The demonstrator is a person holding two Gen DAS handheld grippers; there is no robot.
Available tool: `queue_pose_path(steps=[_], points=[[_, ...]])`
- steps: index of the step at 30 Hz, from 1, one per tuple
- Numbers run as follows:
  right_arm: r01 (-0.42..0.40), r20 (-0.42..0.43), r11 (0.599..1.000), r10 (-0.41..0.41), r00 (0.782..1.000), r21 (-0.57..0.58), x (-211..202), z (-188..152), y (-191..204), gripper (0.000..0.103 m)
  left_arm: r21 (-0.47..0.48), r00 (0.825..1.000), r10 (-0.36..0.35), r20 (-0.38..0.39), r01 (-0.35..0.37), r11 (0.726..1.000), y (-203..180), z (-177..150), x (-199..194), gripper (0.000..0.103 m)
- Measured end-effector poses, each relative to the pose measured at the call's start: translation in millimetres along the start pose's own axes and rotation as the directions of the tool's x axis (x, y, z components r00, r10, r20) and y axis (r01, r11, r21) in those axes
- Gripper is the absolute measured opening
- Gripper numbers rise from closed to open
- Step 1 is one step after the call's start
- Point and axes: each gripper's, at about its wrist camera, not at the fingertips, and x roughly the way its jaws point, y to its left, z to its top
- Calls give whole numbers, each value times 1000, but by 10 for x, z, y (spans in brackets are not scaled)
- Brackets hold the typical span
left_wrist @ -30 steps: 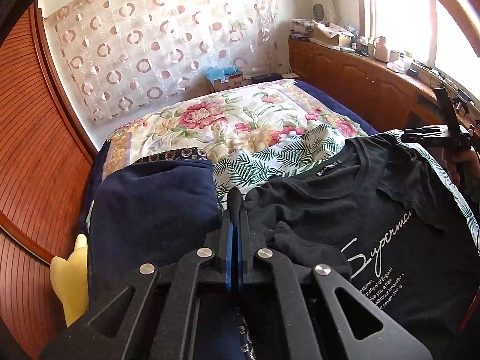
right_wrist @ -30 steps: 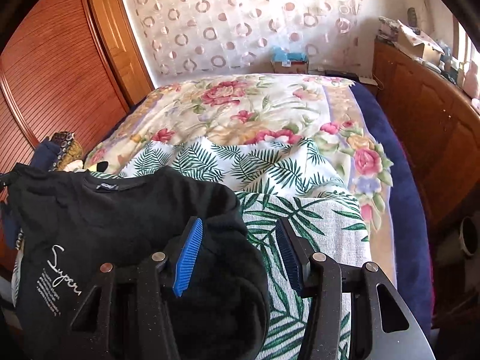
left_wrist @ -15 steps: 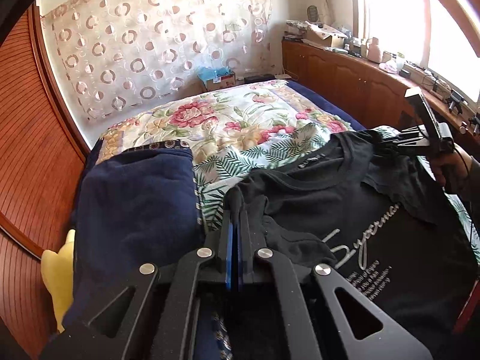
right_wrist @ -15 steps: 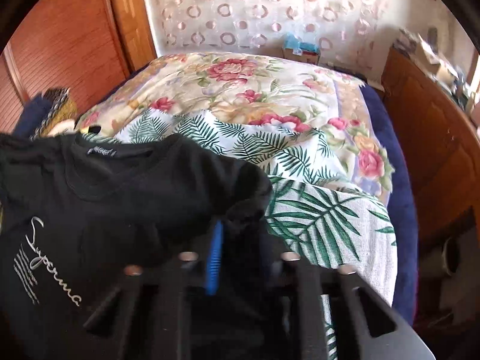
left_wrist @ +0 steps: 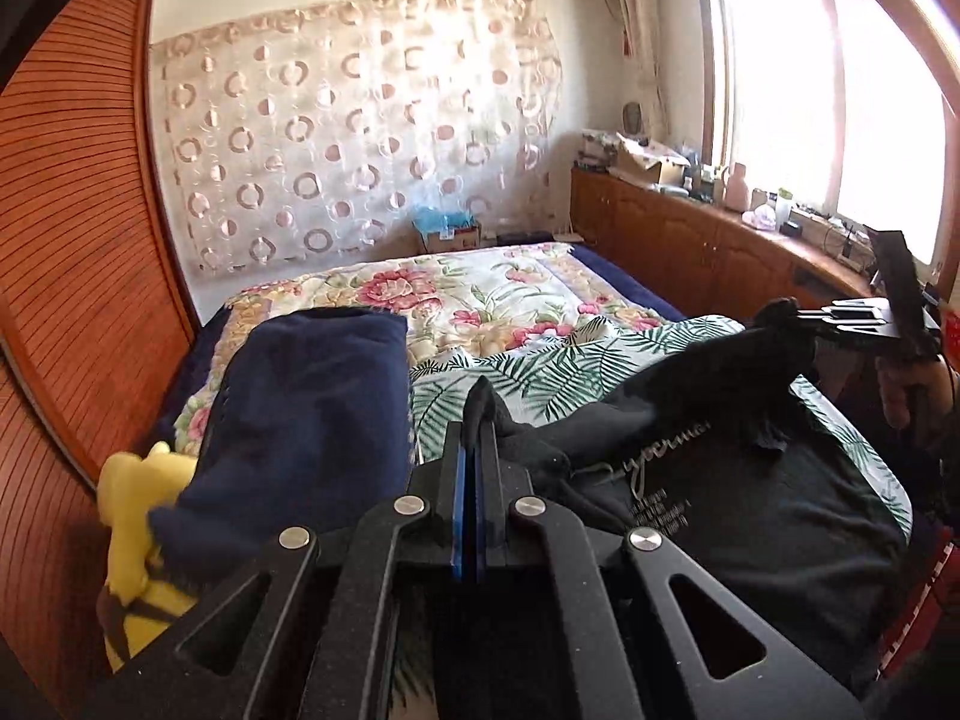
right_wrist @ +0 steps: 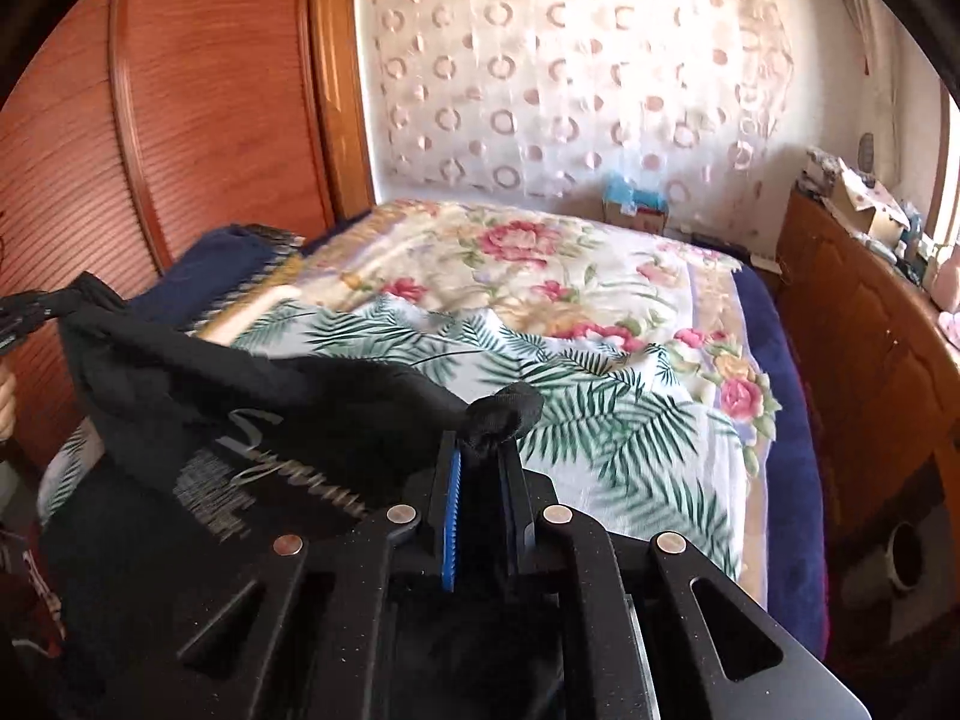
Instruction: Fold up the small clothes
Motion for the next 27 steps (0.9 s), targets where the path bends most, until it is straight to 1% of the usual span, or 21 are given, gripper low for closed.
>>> queue_pose_path(steps=[3,4,6,8,9,11,14,15,17,18,19,20,21,22,23,25,27], points=[[-53,18,997,51,999,62,-367,-324,31,11,-51,1000,-20,-1,20,999,19,-291,-259,3],[-60,20,996,59,998,60,-473,-418,85,11,-60,1000,-24,-3,24,998,16,-367,-318,3],[-40,29,999,39,999,32,-651,-606,137,11,-76,1000,-29,-5,28,997,22,-511,-449,3],[-65,29,997,64,998,49,-830,-779,177,11,-90,1000,-26,0,25,996,50,-636,-590,3],[-62,28,997,61,998,48,-888,-832,181,11,-96,1000,-23,-2,23,995,69,-704,-669,3],[-55,23,997,54,998,47,-1056,-980,177,11,-106,1000,-19,0,18,994,104,-798,-788,3],[-49,16,996,48,999,70,-1311,-1123,142,11,-124,1000,-7,-10,6,992,147,-892,-927,3],[-46,13,996,45,999,74,-1444,-1155,189,11,-135,1000,-9,-12,7,991,164,-927,-970,3],[-68,9,992,67,998,107,-1675,-1268,196,11,-148,999,-17,-36,12,989,174,-995,-1003,3],[-62,-6,990,63,998,126,-1722,-1341,188,11,-136,999,-7,-50,0,991,157,-1042,-1006,3],[-36,-31,994,39,999,107,-1746,-1376,262,11,-132,998,-4,-62,-5,991,159,-1069,-993,3],[-28,-50,996,32,998,83,-1737,-1438,304,11,-134,997,-7,-79,-4,991,159,-1108,-961,3],[-50,-67,994,57,996,98,-1714,-1520,300,11,-142,996,-12,-94,-2,990,168,-1156,-935,3],[-57,-82,991,67,994,122,-1681,-1579,278,11,-157,993,-31,-117,12,987,171,-1209,-883,4],[-46,-98,991,59,993,129,-1643,-1631,269,11,-181,988,-56,-141,29,983,183,-1269,-821,4],[-9,-127,993,24,992,114,-1569,-1705,260,11,-210,985,-63,-163,28,977,191,-1320,-744,5],[-6,-137,992,24,990,126,-1522,-1725,238,11,-216,982,-82,-170,44,975,170,-1340,-708,6]])
